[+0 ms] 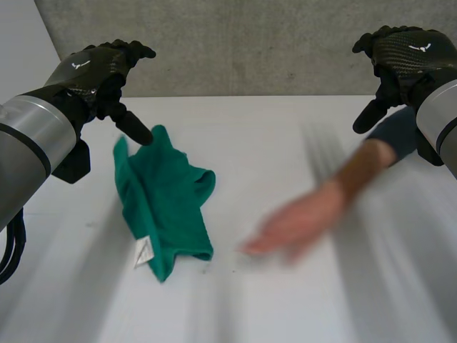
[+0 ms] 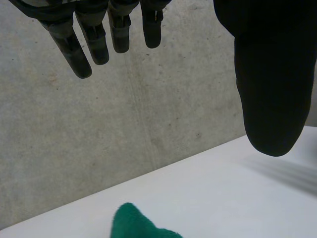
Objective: Fold the towel.
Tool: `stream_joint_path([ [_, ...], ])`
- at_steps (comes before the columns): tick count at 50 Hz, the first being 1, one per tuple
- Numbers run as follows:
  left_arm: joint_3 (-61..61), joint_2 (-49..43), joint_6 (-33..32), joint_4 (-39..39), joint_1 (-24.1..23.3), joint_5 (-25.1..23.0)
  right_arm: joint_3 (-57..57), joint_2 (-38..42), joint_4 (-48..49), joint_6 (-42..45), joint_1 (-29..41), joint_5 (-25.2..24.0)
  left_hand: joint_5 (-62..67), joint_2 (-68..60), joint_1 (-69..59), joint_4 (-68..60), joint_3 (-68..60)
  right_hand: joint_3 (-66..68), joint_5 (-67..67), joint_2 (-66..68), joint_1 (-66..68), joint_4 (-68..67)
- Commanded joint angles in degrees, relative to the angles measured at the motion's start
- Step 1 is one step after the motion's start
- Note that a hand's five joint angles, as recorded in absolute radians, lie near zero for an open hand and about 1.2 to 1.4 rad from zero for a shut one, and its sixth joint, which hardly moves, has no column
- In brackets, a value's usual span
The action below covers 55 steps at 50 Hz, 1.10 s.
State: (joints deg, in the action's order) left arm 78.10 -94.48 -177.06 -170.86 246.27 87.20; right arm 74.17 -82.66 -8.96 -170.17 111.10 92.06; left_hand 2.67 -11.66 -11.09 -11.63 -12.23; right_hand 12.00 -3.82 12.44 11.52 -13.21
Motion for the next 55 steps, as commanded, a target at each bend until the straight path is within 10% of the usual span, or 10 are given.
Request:
stream_joint_path([
  [1, 0.21, 0.0, -0.04, 0.0, 0.0, -0.02, 0.27, -0.04, 0.0, 0.1, 0.09, -0.39, -2.67, 1.66, 1.09, 1.63, 2.23, -2.0, 3.82, -2.44, -1.52, 3.21],
  [24, 1.87, -10.11, -9.35, -1.16, -0.26, 1.73, 2.92, 6.61, -2.2, 11.27, 5.96, -13.39, 3.42, -4.43, -5.0, -4.47, -3.87, -2.0, 3.82, -2.44, -1.52, 3.21],
  [55, 19.11, -23.73, -4.08, -18.11, -13.45, 18.0, 3.52, 19.47, -0.09, 9.68, 9.84, -9.8, 14.85, -15.85, -16.42, -15.89, -15.29, -2.0, 3.82, -2.44, -1.52, 3.21],
])
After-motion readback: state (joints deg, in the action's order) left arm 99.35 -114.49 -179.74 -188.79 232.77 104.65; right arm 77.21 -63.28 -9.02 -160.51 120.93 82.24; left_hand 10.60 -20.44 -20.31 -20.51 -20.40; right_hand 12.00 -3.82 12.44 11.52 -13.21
